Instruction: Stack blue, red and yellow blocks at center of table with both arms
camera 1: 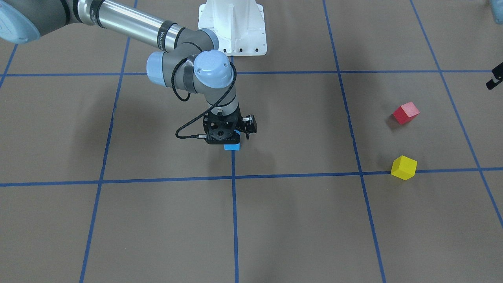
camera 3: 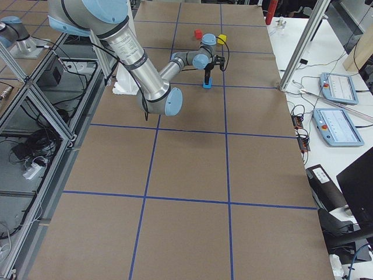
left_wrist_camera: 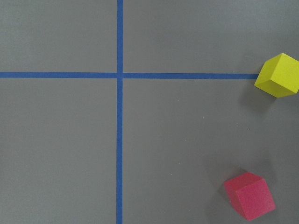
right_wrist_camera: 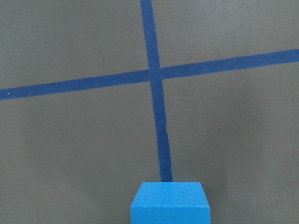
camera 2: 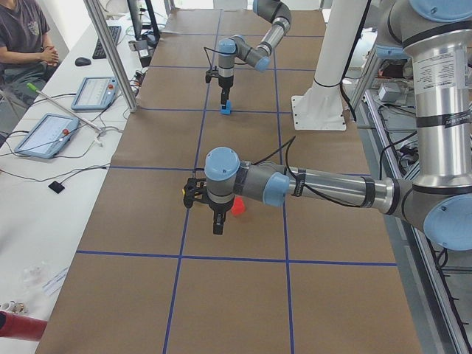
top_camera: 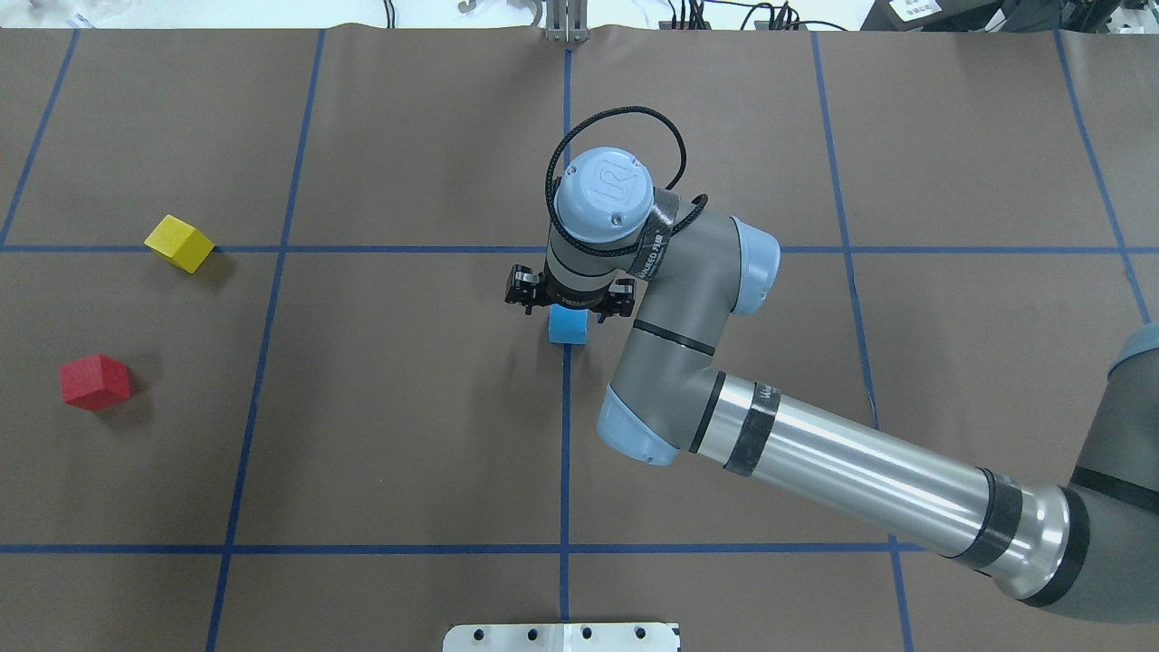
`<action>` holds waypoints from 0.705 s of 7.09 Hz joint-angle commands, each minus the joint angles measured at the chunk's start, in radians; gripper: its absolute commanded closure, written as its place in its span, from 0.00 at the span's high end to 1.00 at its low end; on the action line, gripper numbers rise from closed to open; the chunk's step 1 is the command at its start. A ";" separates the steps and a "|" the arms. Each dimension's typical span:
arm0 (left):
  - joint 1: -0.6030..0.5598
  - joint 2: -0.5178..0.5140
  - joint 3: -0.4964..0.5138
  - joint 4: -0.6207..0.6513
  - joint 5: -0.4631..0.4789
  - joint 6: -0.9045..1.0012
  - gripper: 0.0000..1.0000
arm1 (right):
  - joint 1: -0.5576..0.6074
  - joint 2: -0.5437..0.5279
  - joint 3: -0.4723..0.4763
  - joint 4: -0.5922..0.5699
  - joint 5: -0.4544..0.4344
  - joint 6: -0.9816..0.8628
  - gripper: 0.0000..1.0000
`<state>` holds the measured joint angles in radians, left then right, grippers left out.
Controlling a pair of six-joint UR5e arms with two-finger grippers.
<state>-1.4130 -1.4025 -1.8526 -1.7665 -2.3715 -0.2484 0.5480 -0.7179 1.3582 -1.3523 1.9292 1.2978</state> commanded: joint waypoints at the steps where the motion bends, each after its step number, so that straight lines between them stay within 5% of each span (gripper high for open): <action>1: 0.238 0.003 0.006 -0.192 0.189 -0.100 1.00 | 0.041 -0.065 0.102 -0.001 0.036 -0.017 1.00; 2: 0.355 0.005 0.004 -0.230 0.275 -0.157 1.00 | 0.062 -0.143 0.177 0.001 0.045 -0.020 1.00; 5: 0.405 -0.022 0.026 -0.237 0.184 -0.691 1.00 | 0.075 -0.213 0.220 0.005 0.045 -0.045 1.00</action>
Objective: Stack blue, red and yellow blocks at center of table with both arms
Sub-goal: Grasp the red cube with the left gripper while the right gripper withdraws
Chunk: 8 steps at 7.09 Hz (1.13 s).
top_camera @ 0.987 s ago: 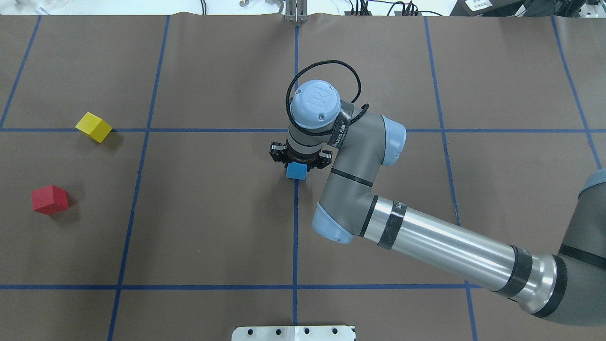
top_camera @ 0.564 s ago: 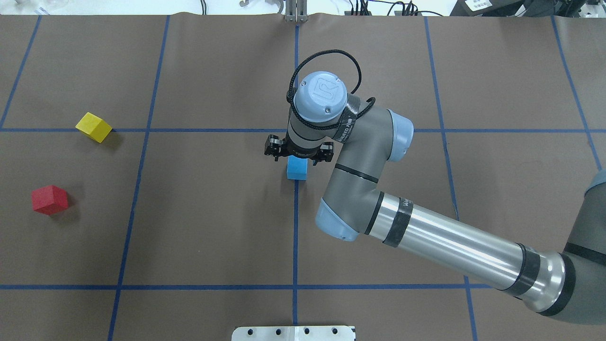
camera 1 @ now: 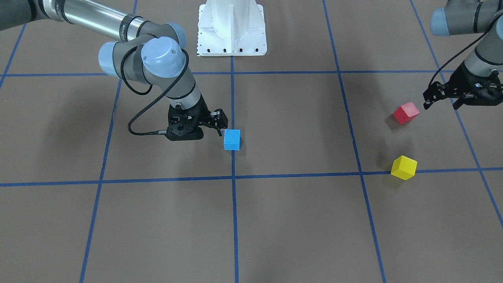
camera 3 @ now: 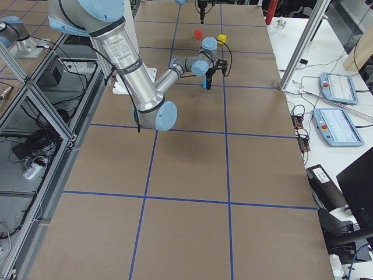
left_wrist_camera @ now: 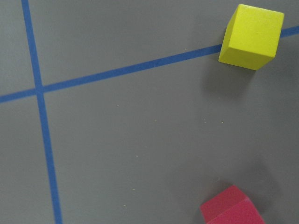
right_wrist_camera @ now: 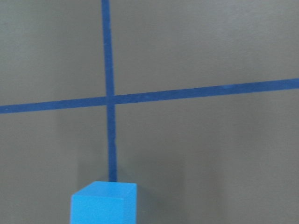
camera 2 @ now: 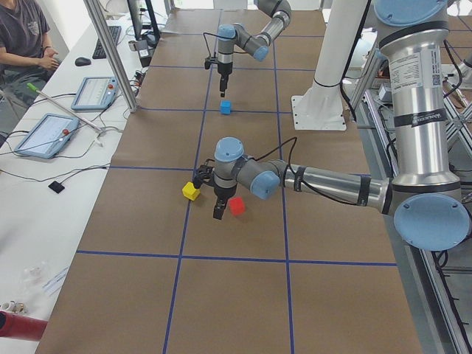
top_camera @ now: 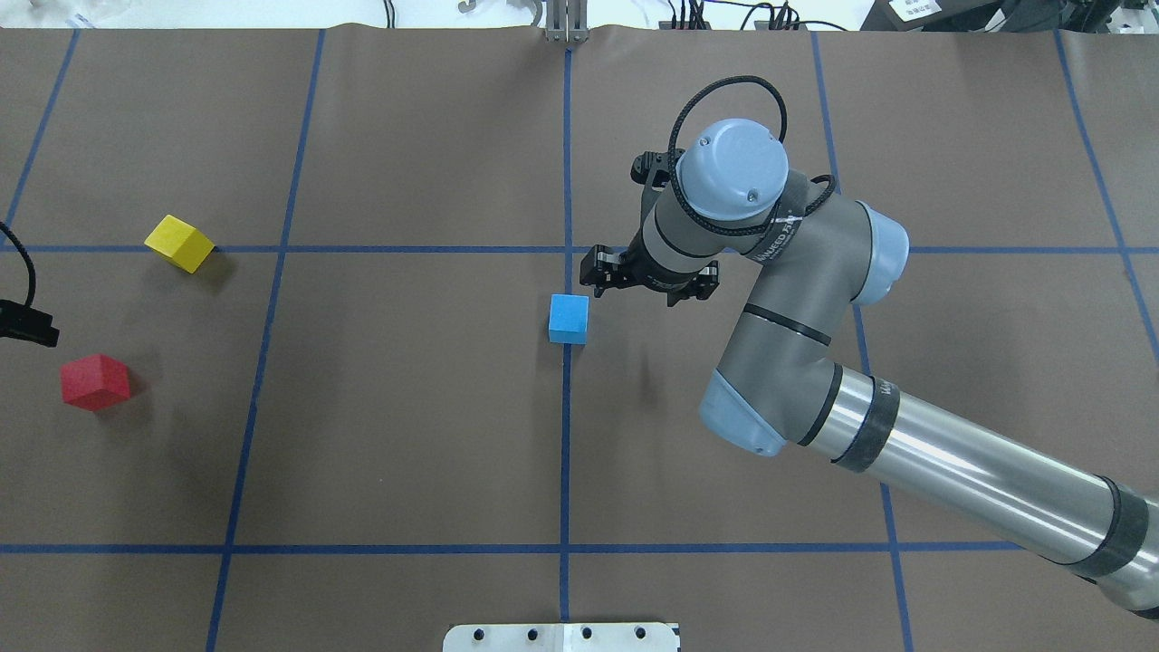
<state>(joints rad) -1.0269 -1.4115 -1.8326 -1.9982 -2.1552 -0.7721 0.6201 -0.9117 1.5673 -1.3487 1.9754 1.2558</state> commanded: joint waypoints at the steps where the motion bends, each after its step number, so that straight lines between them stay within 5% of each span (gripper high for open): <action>1: 0.021 -0.036 0.007 -0.005 -0.032 -0.296 1.00 | 0.003 -0.029 0.017 0.002 -0.010 -0.003 1.00; 5: 0.094 -0.063 0.145 -0.162 -0.020 -0.409 1.00 | 0.006 -0.041 0.025 0.003 -0.017 -0.003 1.00; 8: 0.113 -0.063 0.159 -0.169 -0.025 -0.414 1.00 | 0.006 -0.039 0.027 0.003 -0.015 0.004 1.00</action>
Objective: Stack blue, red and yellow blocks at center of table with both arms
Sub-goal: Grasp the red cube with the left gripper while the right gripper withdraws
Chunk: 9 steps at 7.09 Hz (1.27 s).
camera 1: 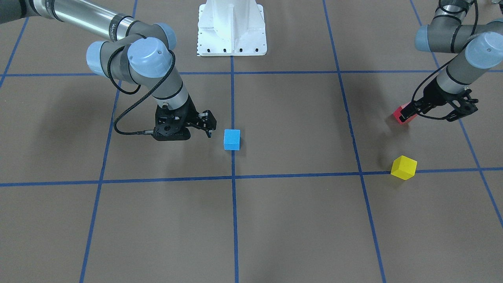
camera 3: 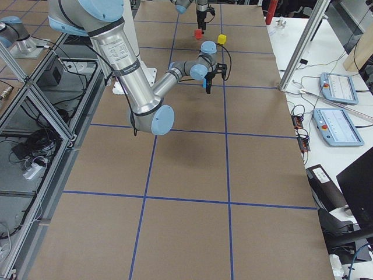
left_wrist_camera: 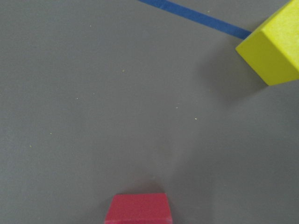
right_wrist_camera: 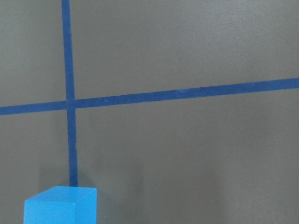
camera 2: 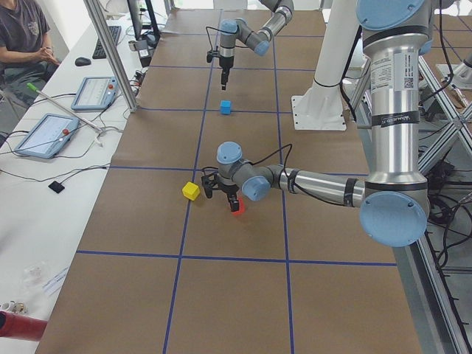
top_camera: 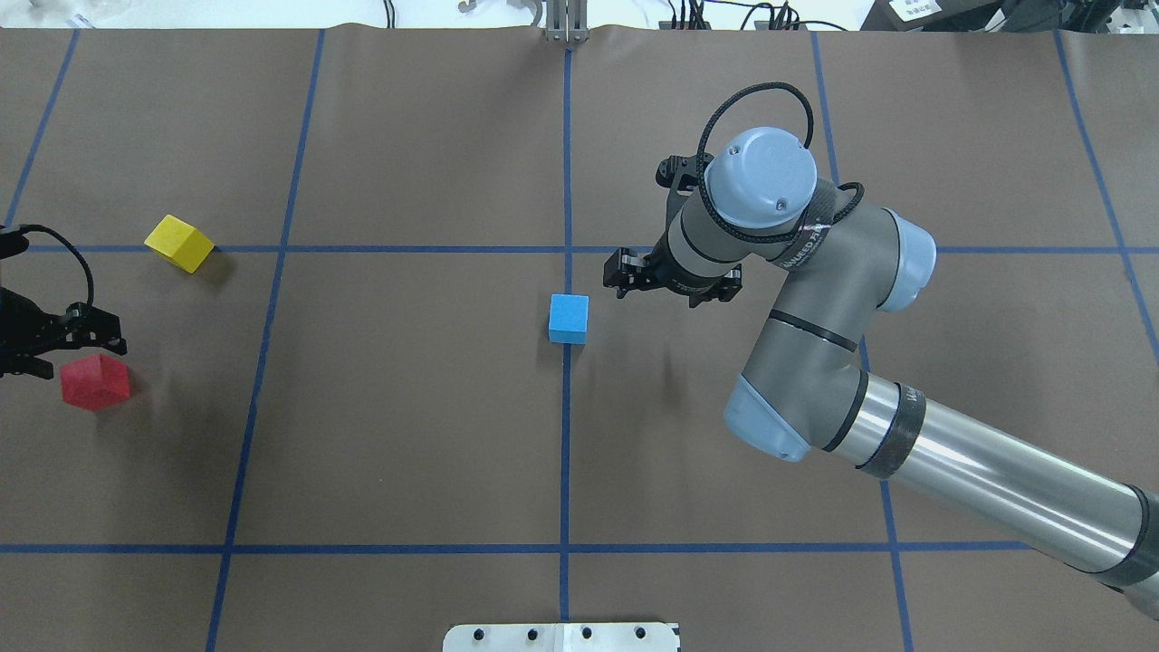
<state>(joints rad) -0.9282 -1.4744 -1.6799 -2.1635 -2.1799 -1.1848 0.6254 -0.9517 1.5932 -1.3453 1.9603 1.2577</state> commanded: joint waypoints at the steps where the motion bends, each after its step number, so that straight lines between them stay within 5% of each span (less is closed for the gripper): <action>1: 0.019 0.005 0.006 -0.004 -0.004 -0.003 0.99 | 0.000 -0.001 0.001 0.000 0.000 0.002 1.00; 3: 0.055 0.016 0.003 -0.002 -0.006 0.000 0.97 | 0.000 -0.001 0.005 0.000 -0.001 0.006 1.00; 4: 0.055 0.016 -0.001 -0.002 -0.017 -0.003 0.56 | 0.000 -0.002 0.005 0.000 -0.001 0.008 1.00; 5: 0.055 0.016 -0.001 0.002 -0.035 0.002 0.01 | 0.000 -0.002 0.007 0.000 -0.001 0.011 1.00; 9: 0.029 -0.070 -0.201 0.135 -0.130 0.010 0.00 | 0.011 -0.075 0.081 0.002 -0.001 -0.003 1.00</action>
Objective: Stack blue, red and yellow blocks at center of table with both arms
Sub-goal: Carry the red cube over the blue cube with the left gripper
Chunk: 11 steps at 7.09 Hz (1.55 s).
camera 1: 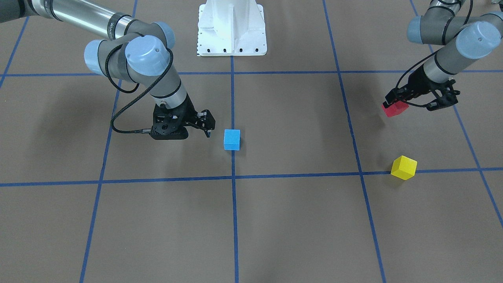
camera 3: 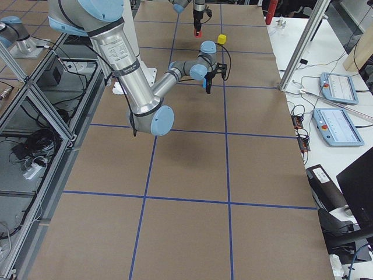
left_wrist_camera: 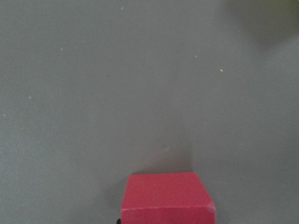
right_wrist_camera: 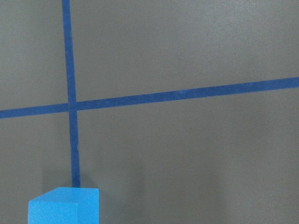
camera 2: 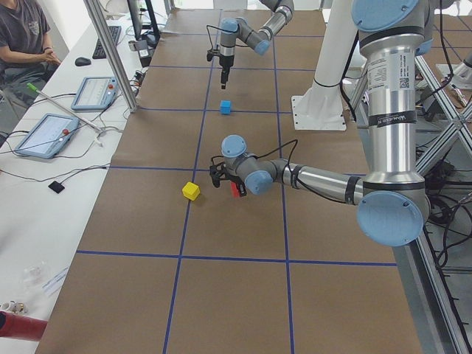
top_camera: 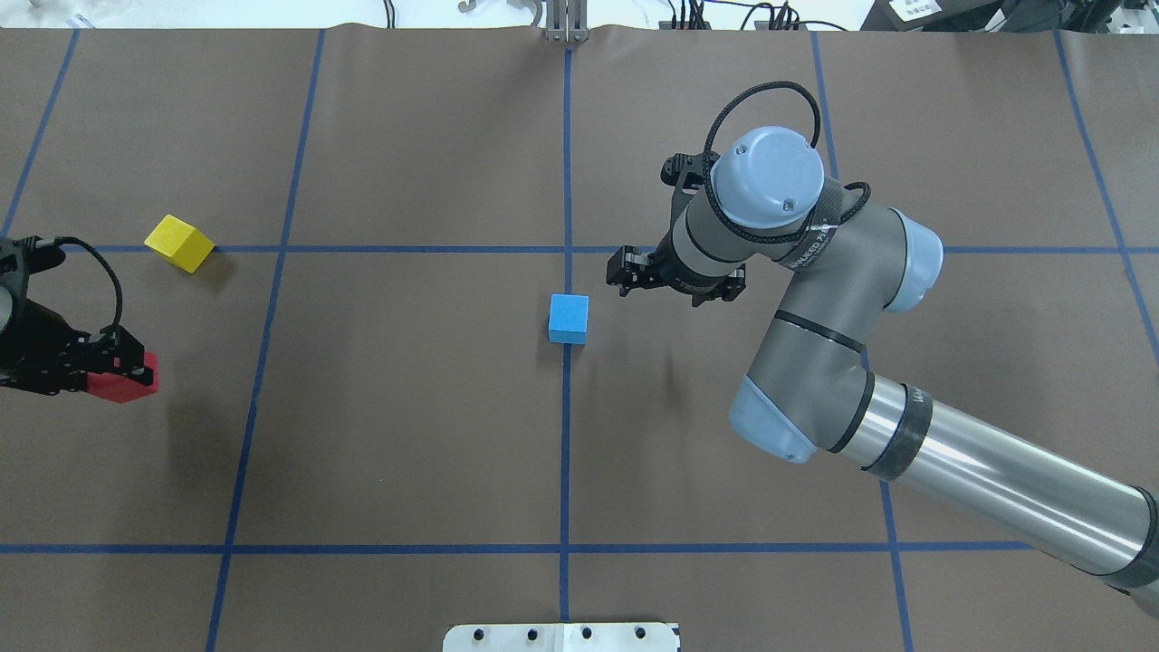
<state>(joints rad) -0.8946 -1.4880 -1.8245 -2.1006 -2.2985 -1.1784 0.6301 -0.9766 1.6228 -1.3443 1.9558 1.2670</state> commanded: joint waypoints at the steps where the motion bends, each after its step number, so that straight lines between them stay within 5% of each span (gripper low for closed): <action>1: 0.002 -0.165 -0.056 0.124 -0.009 0.002 0.00 | 0.041 -0.135 0.121 0.001 0.015 -0.018 1.00; 2: 0.026 -0.298 -0.059 0.237 0.023 0.000 0.00 | 0.072 -0.205 0.159 0.001 0.017 -0.065 1.00; 4: 0.220 -0.623 -0.029 0.545 0.248 0.011 0.00 | 0.156 -0.311 0.178 0.001 0.058 -0.206 1.00; 7: 0.267 -1.004 0.348 0.568 0.318 0.106 0.00 | 0.336 -0.448 0.172 0.001 0.202 -0.484 1.00; 11: 0.339 -1.052 0.456 0.553 0.404 0.168 0.00 | 0.350 -0.459 0.166 -0.001 0.206 -0.495 1.00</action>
<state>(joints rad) -0.5668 -2.5297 -1.3973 -1.5471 -1.9019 -1.0090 0.9792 -1.4343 1.7900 -1.3451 2.1612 0.7714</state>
